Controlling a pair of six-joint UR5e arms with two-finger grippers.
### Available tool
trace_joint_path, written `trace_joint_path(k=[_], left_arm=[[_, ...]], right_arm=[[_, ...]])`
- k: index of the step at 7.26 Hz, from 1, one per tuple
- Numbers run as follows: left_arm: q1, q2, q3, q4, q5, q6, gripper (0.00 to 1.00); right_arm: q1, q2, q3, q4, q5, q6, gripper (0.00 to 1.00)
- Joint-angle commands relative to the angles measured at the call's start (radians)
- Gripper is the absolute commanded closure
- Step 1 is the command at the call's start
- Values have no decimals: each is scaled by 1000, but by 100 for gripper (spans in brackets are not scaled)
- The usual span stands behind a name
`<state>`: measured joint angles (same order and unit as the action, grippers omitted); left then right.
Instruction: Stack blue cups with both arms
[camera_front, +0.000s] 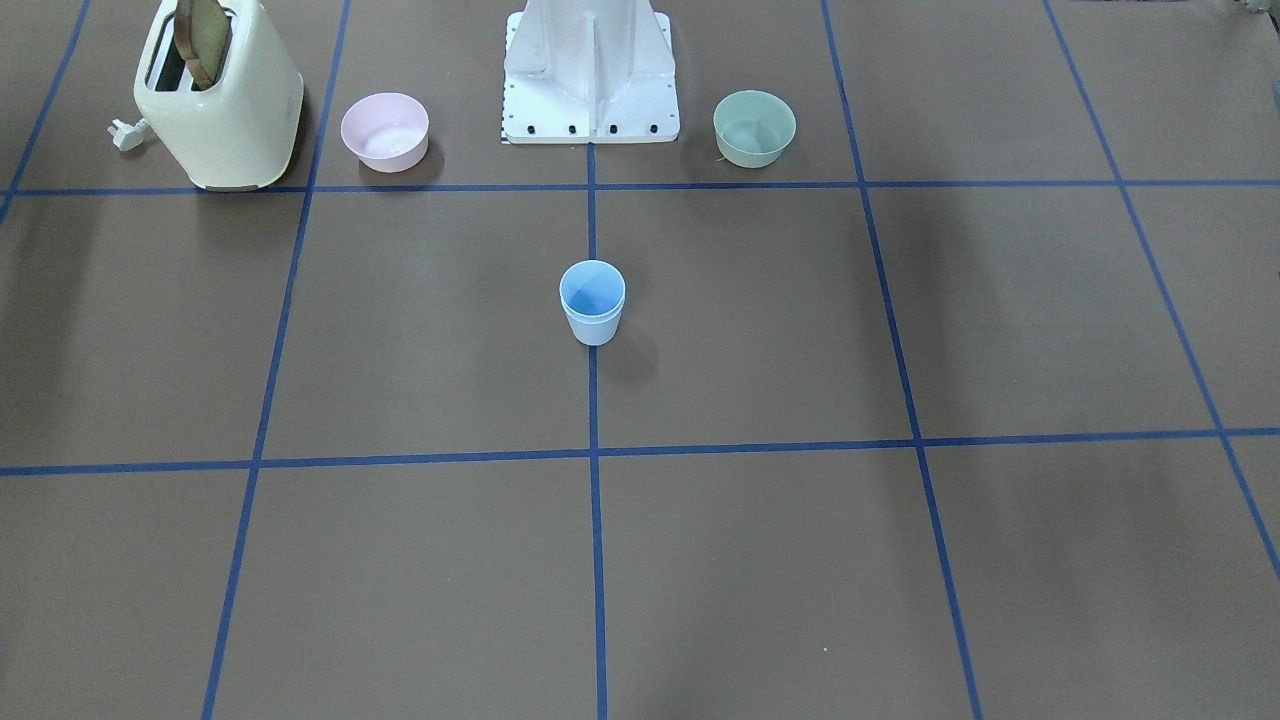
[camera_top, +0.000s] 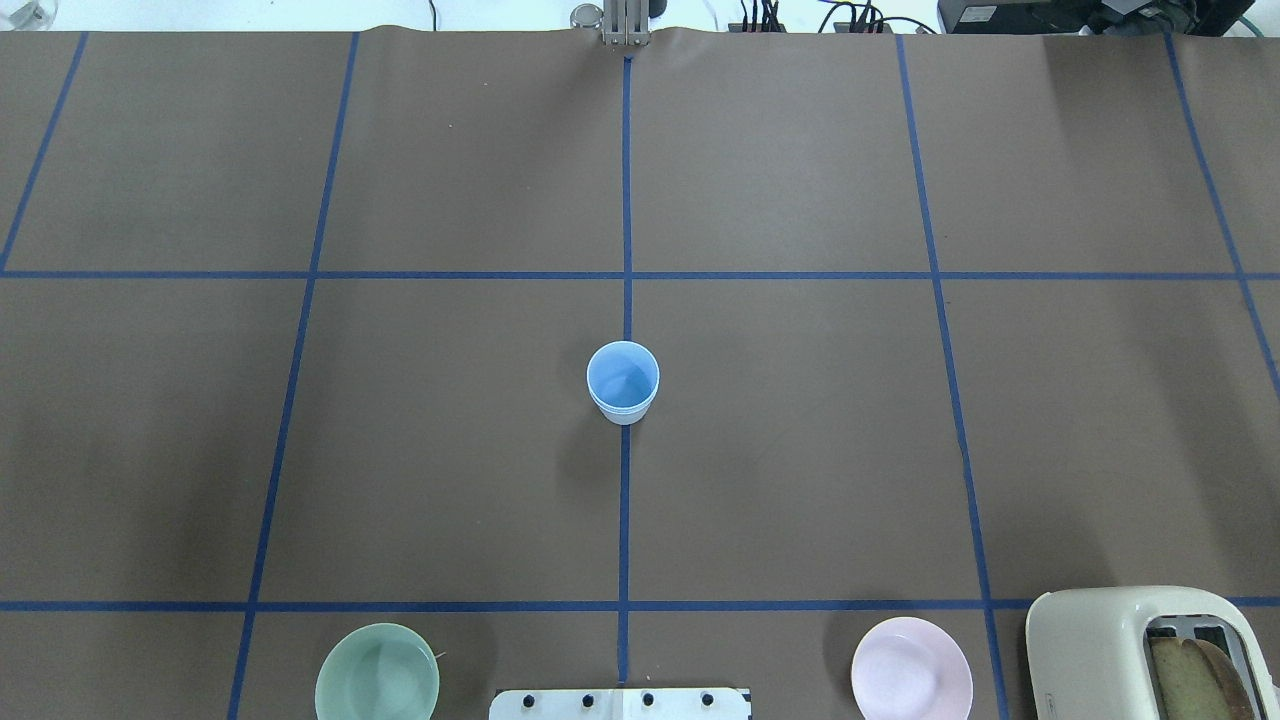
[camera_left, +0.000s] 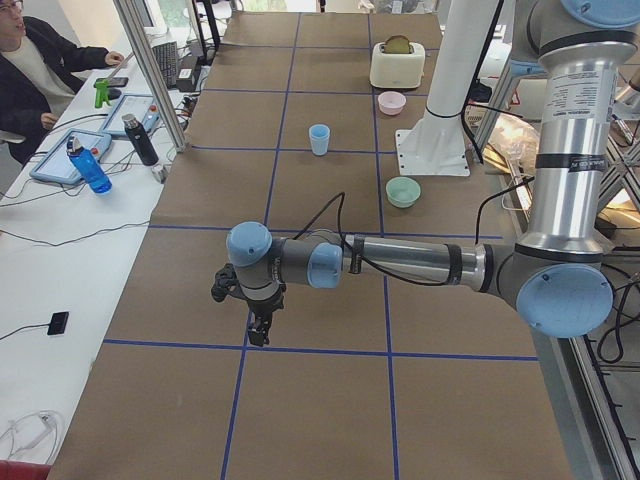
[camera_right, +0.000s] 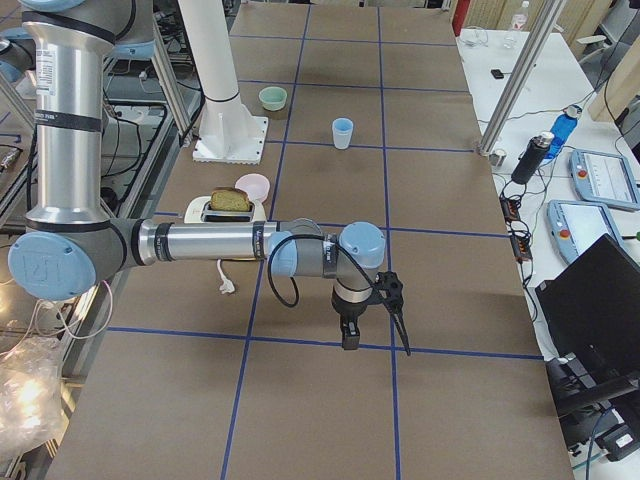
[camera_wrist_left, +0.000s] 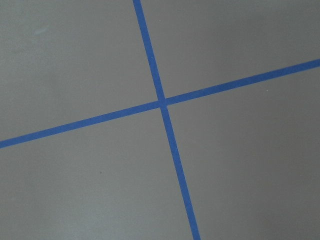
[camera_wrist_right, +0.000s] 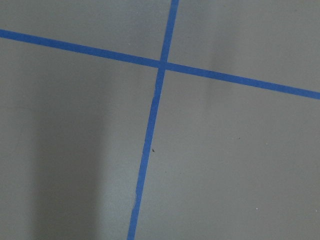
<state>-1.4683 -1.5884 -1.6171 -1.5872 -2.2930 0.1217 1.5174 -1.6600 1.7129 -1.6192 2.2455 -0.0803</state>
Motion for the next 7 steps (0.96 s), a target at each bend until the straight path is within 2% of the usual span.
trace_joint_path(k=[1,7], left_arm=[[0,2,-6,3,1,-1,1],[-7,48,-47,0,10,1,1]], right_arm=[[1,-3,-4,30,5,19,0],[0,-3,-7,32,6,17,0]])
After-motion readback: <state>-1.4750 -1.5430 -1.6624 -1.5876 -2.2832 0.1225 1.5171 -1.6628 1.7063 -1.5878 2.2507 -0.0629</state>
